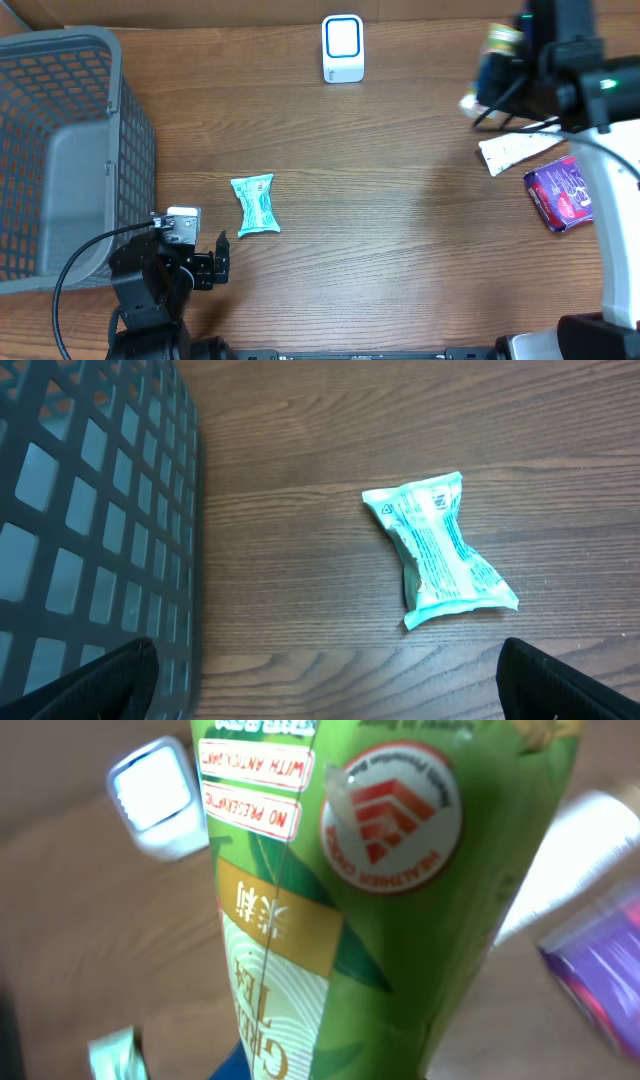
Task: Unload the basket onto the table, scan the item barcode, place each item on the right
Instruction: 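Carry the tea pouch to the right edge and release it, then move the right gripper to the light-blue wipes pack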
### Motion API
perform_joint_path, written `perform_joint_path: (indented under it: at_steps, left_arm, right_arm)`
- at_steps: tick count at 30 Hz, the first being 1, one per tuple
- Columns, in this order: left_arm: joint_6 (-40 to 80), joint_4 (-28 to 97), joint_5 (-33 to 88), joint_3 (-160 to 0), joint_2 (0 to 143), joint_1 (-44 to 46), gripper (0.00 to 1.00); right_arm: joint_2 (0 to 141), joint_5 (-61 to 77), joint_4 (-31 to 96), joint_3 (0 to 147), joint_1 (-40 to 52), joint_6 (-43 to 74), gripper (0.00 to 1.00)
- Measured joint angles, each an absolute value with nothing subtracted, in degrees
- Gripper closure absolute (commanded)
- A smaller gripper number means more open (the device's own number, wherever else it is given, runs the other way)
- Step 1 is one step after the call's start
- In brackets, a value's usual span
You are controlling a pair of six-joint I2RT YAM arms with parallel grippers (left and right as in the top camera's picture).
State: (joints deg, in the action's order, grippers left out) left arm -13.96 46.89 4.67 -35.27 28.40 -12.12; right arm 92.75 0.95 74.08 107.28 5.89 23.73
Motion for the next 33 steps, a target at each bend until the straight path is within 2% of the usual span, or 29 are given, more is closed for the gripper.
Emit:
perform_joint_path:
  at_steps: [3, 12, 14, 15, 16, 19, 20, 21, 23, 24, 25, 29, 33]
  left_arm:
    - [-13.96, 46.94, 4.67, -35.27, 28.4, -12.12, 0.0]
    - [-13.96, 46.92, 4.67, -35.27, 28.4, -12.1, 0.0]
    - [-13.96, 46.92, 4.67, -35.27, 28.4, -12.12, 0.0]
    - [-13.96, 46.92, 4.67, -35.27, 28.4, -12.12, 0.0]
    - [-13.96, 46.92, 4.67, -35.27, 28.4, -12.12, 0.0]
    - [-13.96, 46.92, 4.67, -35.27, 28.4, -12.12, 0.0]
    - [-13.96, 46.92, 4.67, -35.27, 28.4, -12.12, 0.01]
    - [-13.96, 46.92, 4.67, -35.27, 28.4, -12.12, 0.0]
    - [-13.96, 46.94, 4.67, -35.27, 28.4, -12.1, 0.0]
    - [-13.96, 46.94, 4.67, -35.27, 28.4, -12.12, 0.0]
    - [-13.96, 46.94, 4.67, -35.27, 28.4, -12.12, 0.01]
    - [-13.96, 46.94, 4.67, -35.27, 28.4, -12.12, 0.0]
    - [-13.96, 46.94, 4.67, -35.27, 28.4, -12.12, 0.0]
  right_arm:
    - [92.73, -0.3, 72.16, 101.97, 0.32, 29.67, 0.96]
    - [93.47, -1.37, 49.76, 74.89, -10.85, 40.71, 0.96]
    - [94.08, -1.41, 44.66, 69.8, -12.14, 42.19, 0.85]
    - [94.3, -1.34, 42.68, 68.23, -12.53, 42.54, 0.72]
    - [94.5, -1.32, 40.51, 66.35, -12.93, 43.27, 0.69]
    - [94.61, -1.45, 37.43, 64.14, -13.19, 43.68, 0.69]
    - [94.63, -1.45, 36.62, 64.14, -13.19, 43.83, 0.65]
    - [94.61, -1.45, 35.55, 64.14, -13.17, 43.88, 0.55]
    - [94.61, -1.48, 34.83, 64.18, -13.13, 43.79, 0.3]
    - [94.61, -1.23, 35.0, 64.2, -13.13, 42.94, 0.21]
    - [94.59, -0.82, 35.33, 64.31, -13.13, 41.82, 0.16]
    - [94.52, 3.86, 39.59, 67.22, -13.15, 36.49, 0.15]
    - [93.43, 10.44, 44.66, 73.1, -12.67, 30.79, 0.18]
